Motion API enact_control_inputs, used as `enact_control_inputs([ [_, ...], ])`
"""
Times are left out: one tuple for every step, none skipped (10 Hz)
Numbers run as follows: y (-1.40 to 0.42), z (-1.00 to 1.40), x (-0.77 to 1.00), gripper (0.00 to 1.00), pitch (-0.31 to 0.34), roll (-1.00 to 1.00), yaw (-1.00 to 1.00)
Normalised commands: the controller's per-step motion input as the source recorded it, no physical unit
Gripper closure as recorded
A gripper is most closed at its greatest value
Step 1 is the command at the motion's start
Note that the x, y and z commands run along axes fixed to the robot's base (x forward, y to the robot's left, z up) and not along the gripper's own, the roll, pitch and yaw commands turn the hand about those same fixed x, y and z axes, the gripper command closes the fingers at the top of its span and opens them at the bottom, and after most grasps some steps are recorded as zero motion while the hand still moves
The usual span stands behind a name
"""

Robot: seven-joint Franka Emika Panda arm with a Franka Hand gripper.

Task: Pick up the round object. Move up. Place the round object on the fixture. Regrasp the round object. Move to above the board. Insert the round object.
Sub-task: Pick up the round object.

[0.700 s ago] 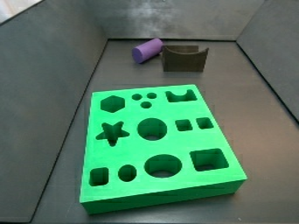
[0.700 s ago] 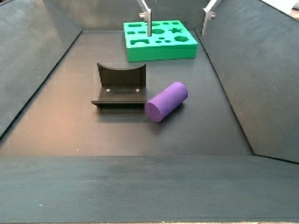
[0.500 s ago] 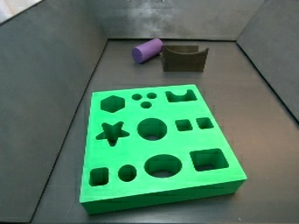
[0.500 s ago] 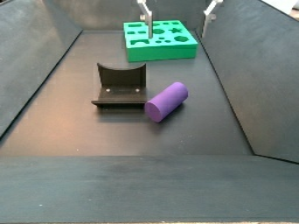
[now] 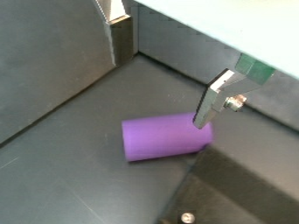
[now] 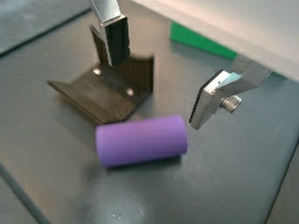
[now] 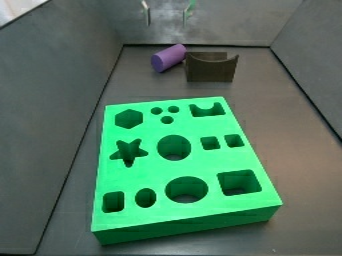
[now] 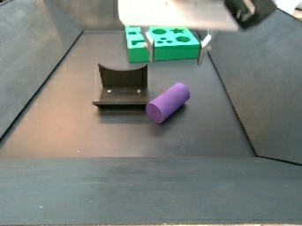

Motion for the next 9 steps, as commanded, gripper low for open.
enact_control_inputs([
  [-0.09,-1.00,-0.28,0.00,-0.020,0.05,-0.64],
  [-0.04,-1.00,-0.19,0.00,-0.001,0.02,-0.76],
  [0.00,-1.00,0.00,0.00,0.000,0.00,-0.81],
  [0.06,-1.00,0.00,0.00,0.000,0.00,-0.89],
  [0.03,-1.00,0.12,0.00,0.024,0.00,-0.94],
  [0.04,-1.00,0.07,0.00,0.000,0.01,-0.93],
  [0.00,-0.86,0.07,0.00,0.030,0.08,-0.83],
  [0.00,-0.85,0.03,0.00,0.033,0.10,-0.78],
  [-0.03,-0.85,0.08,0.00,0.041,0.09,-0.77],
])
